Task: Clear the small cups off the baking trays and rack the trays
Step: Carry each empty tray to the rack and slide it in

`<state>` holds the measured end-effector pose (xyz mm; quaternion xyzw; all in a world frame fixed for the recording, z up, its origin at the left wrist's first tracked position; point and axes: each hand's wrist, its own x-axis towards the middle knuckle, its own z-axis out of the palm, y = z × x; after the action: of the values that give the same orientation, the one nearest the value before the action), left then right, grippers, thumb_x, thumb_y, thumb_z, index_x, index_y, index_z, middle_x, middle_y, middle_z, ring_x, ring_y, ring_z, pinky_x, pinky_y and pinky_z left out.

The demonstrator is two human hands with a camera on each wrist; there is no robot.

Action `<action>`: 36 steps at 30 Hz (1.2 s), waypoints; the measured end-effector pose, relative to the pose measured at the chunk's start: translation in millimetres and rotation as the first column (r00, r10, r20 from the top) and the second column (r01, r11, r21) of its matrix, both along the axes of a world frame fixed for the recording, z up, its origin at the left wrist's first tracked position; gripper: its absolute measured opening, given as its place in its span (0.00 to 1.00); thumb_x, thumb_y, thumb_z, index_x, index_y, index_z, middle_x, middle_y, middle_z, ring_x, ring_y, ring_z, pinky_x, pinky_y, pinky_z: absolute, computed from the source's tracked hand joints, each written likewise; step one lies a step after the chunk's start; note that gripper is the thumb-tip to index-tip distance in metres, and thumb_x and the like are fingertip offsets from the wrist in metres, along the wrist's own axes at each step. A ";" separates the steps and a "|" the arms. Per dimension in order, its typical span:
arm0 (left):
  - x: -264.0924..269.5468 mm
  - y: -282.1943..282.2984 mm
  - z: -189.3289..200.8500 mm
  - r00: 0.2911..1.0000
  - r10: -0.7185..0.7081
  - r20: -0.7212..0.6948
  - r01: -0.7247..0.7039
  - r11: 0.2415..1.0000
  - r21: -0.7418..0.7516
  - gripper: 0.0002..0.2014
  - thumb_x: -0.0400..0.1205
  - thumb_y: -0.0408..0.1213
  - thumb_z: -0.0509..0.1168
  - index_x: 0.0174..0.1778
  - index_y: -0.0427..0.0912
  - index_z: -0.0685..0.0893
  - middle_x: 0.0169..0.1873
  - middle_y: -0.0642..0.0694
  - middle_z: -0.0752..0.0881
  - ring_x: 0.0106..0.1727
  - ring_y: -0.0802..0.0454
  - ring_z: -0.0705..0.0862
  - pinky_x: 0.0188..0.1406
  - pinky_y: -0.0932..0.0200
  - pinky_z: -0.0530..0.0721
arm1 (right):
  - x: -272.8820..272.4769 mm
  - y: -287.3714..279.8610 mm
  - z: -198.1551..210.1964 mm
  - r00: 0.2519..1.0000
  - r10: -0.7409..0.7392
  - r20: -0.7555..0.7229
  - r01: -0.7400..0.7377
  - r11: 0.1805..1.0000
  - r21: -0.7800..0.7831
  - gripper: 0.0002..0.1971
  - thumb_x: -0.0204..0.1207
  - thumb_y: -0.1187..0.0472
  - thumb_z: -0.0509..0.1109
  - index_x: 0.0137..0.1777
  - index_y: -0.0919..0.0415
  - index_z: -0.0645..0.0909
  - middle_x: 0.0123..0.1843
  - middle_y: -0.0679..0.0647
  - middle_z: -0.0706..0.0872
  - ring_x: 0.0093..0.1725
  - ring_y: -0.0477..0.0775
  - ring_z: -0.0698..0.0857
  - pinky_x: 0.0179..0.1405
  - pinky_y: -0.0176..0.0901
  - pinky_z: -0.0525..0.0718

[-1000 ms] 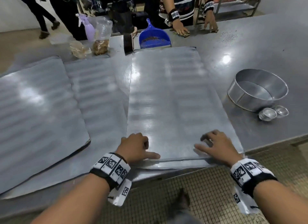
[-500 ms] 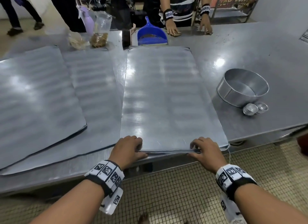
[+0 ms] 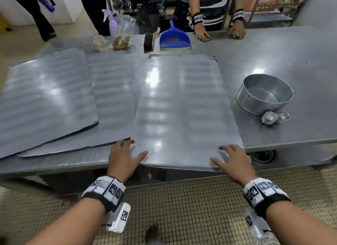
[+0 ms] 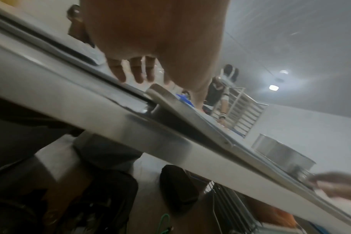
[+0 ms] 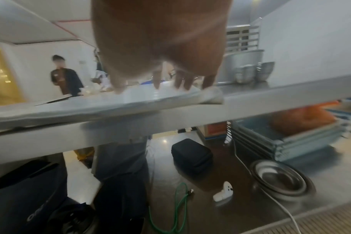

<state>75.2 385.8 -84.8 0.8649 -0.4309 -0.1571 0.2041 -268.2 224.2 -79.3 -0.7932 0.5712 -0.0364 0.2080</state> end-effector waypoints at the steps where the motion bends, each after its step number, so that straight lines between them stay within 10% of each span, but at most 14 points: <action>1: -2.3 6.1 -4.7 0.993 0.110 -0.042 -0.109 0.994 0.018 0.38 0.74 0.64 0.73 0.76 0.47 0.76 0.72 0.40 0.76 0.74 0.40 0.71 0.75 0.43 0.72 | -13.9 -6.2 -4.6 0.992 -0.119 -0.027 0.119 0.993 -0.022 0.35 0.71 0.29 0.69 0.74 0.44 0.73 0.75 0.52 0.73 0.75 0.58 0.71 0.73 0.63 0.72; 5: -16.5 12.0 -16.0 0.839 0.266 -0.475 -0.309 0.951 -0.013 0.22 0.80 0.43 0.75 0.68 0.38 0.82 0.54 0.40 0.87 0.63 0.33 0.86 0.60 0.45 0.83 | -48.6 -21.1 -28.2 0.943 -0.321 0.089 0.297 0.931 0.211 0.40 0.69 0.36 0.76 0.76 0.55 0.70 0.71 0.62 0.80 0.68 0.66 0.79 0.67 0.58 0.78; 13: -59.8 27.1 -35.6 0.778 0.225 -0.587 -0.305 0.952 -0.039 0.27 0.74 0.31 0.76 0.68 0.54 0.80 0.57 0.42 0.90 0.58 0.34 0.88 0.59 0.37 0.86 | -101.3 -27.0 -43.0 0.903 -0.297 0.310 0.178 0.916 0.359 0.34 0.64 0.44 0.83 0.70 0.49 0.76 0.58 0.50 0.88 0.50 0.54 0.90 0.58 0.59 0.87; 16: -72.2 37.7 -32.1 0.770 0.208 -0.603 -0.288 0.957 -0.038 0.29 0.77 0.28 0.76 0.71 0.54 0.77 0.56 0.45 0.88 0.51 0.45 0.87 0.47 0.50 0.87 | -121.2 -20.9 -42.7 0.892 -0.285 0.351 0.112 0.892 0.439 0.38 0.63 0.47 0.85 0.71 0.51 0.73 0.58 0.49 0.87 0.48 0.52 0.91 0.55 0.59 0.90; 20: -75.0 53.5 -22.0 0.743 0.144 -0.654 -0.147 0.988 0.050 0.35 0.74 0.30 0.79 0.73 0.57 0.72 0.60 0.45 0.87 0.42 0.52 0.86 0.36 0.58 0.86 | -143.6 -18.1 -45.4 0.908 -0.232 0.349 0.031 0.867 0.497 0.51 0.48 0.38 0.89 0.71 0.54 0.72 0.59 0.51 0.88 0.49 0.53 0.92 0.49 0.56 0.91; 23: -74.2 69.3 -20.7 0.727 0.110 -0.678 -0.030 0.991 0.129 0.47 0.64 0.40 0.85 0.77 0.60 0.70 0.63 0.47 0.88 0.55 0.43 0.91 0.54 0.42 0.91 | -154.5 -5.7 -33.0 0.919 -0.215 0.329 -0.003 0.834 0.551 0.41 0.61 0.53 0.88 0.70 0.57 0.68 0.60 0.56 0.86 0.49 0.56 0.90 0.36 0.43 0.87; 27: -84.0 86.6 -22.7 0.765 0.051 -0.642 0.045 0.990 0.132 0.47 0.64 0.41 0.85 0.78 0.61 0.68 0.64 0.52 0.86 0.62 0.46 0.88 0.62 0.41 0.88 | -170.9 1.4 -34.0 0.931 -0.193 0.309 -0.043 0.785 0.618 0.40 0.61 0.55 0.88 0.69 0.55 0.69 0.60 0.54 0.86 0.54 0.59 0.89 0.49 0.58 0.90; 32: -87.7 78.9 -31.9 0.762 0.202 -0.615 -0.227 0.973 0.039 0.30 0.81 0.50 0.74 0.78 0.47 0.75 0.60 0.46 0.89 0.57 0.48 0.89 0.63 0.46 0.87 | -158.3 -8.5 -35.5 0.886 -0.289 0.362 0.063 0.849 0.524 0.44 0.64 0.34 0.80 0.72 0.61 0.72 0.63 0.56 0.85 0.60 0.58 0.85 0.65 0.60 0.82; 36: -87.7 51.5 -34.9 0.750 0.284 -0.598 -0.352 0.936 0.003 0.17 0.87 0.53 0.62 0.57 0.43 0.85 0.40 0.48 0.87 0.38 0.50 0.84 0.42 0.52 0.80 | -136.6 -30.3 -35.8 0.863 -0.341 0.374 0.164 0.888 0.430 0.26 0.83 0.44 0.66 0.69 0.64 0.74 0.62 0.60 0.84 0.54 0.55 0.82 0.55 0.49 0.74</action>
<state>-12.5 437.2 -119.7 0.8211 -0.2004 -0.3565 0.3982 -404.8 193.9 -115.1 -0.6243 0.6060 -0.1291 0.4757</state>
